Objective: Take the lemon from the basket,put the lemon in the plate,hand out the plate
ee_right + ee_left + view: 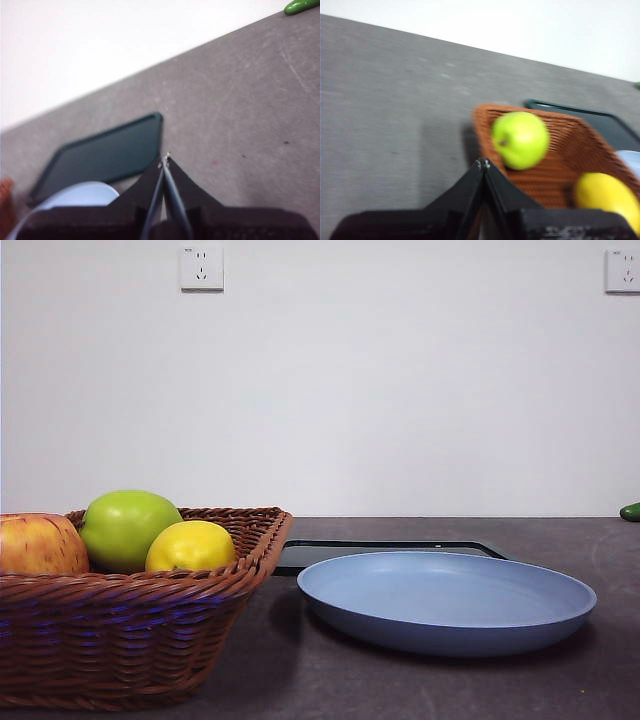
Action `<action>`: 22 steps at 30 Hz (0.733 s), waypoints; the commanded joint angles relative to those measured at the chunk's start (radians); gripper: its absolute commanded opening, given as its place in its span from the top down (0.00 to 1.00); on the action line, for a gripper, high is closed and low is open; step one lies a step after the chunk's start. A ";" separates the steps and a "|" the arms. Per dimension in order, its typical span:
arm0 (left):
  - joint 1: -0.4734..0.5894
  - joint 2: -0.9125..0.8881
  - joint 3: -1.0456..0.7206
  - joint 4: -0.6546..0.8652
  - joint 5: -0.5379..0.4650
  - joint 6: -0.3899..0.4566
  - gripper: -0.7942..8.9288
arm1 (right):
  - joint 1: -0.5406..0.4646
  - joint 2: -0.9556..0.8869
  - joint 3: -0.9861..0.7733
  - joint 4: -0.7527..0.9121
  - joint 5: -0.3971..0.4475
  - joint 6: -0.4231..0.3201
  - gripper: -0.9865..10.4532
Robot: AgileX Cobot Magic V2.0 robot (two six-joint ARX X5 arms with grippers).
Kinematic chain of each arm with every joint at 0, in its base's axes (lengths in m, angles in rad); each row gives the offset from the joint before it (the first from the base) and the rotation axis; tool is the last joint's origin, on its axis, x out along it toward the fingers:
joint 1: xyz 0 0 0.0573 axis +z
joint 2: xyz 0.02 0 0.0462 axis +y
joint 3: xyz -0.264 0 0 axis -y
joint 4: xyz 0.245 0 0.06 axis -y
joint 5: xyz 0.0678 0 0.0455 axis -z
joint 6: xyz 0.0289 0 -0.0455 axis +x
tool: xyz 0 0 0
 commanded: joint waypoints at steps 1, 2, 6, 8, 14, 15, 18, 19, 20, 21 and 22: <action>0.003 -0.003 -0.003 0.002 0.075 -0.039 0.91 | 0.001 -0.004 -0.003 0.039 -0.005 0.093 0.91; 0.003 -0.003 -0.002 0.007 0.096 -0.039 0.91 | 0.001 -0.004 -0.001 0.039 -0.014 0.100 0.91; 0.003 -0.003 0.009 0.008 0.106 -0.097 0.91 | 0.001 -0.003 0.031 -0.021 -0.080 0.142 0.91; 0.003 -0.002 0.026 0.005 0.104 -0.122 0.91 | 0.001 0.002 0.067 -0.097 -0.083 0.167 0.91; 0.003 0.058 0.145 -0.053 0.101 -0.138 0.91 | 0.001 0.066 0.231 -0.296 -0.083 0.137 0.91; 0.003 0.074 0.165 -0.058 0.103 -0.138 0.91 | 0.001 0.084 0.259 -0.314 -0.083 0.124 0.91; 0.003 0.147 0.246 -0.067 0.108 -0.132 0.91 | 0.001 0.157 0.361 -0.371 -0.083 0.074 0.91; 0.003 0.176 0.275 -0.069 0.114 -0.130 0.91 | 0.001 0.186 0.399 -0.391 -0.083 0.053 0.91; 0.003 0.206 0.304 -0.077 0.115 -0.130 0.91 | 0.001 0.216 0.435 -0.411 -0.083 0.030 0.91; 0.003 0.237 0.332 -0.089 0.114 -0.129 0.91 | 0.001 0.243 0.467 -0.427 -0.083 0.008 0.91; 0.003 0.274 0.364 -0.100 0.115 -0.115 0.91 | 0.001 0.275 0.502 -0.444 -0.083 -0.014 0.91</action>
